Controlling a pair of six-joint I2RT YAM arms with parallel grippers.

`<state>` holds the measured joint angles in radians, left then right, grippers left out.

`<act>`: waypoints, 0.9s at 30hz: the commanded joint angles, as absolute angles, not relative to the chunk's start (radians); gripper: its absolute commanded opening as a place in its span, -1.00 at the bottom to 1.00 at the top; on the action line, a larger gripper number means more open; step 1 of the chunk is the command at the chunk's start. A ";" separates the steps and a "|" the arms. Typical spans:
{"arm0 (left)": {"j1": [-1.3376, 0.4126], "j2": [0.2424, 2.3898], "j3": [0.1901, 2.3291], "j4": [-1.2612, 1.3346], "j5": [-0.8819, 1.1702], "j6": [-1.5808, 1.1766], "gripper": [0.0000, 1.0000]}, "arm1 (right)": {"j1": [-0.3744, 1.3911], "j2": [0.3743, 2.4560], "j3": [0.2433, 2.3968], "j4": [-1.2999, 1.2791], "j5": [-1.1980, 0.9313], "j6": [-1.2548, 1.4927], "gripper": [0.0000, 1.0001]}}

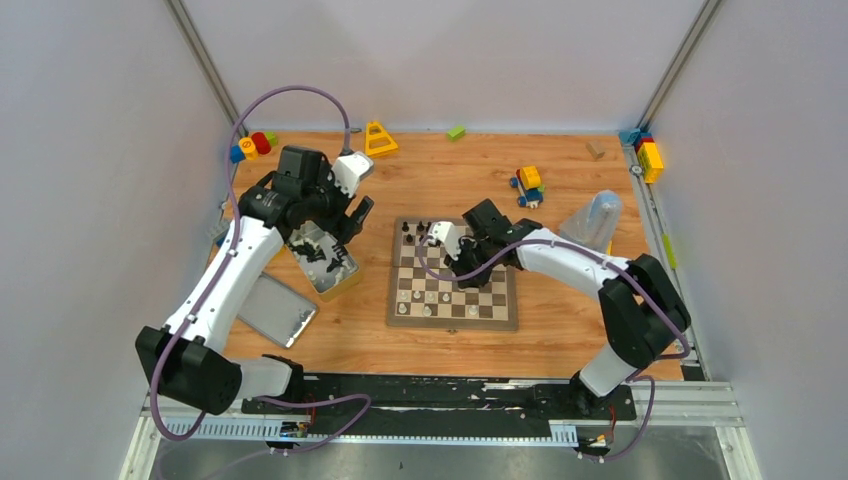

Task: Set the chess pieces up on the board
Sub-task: Pick up the chess piece from the chessboard, then place the chess piece on the chessboard.

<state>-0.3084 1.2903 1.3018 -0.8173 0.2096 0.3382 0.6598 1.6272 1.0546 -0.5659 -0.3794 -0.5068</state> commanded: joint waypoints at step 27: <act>-0.276 1.237 1.253 -0.766 0.230 0.322 0.86 | 0.634 1.291 0.780 -0.586 -0.364 -0.446 -0.94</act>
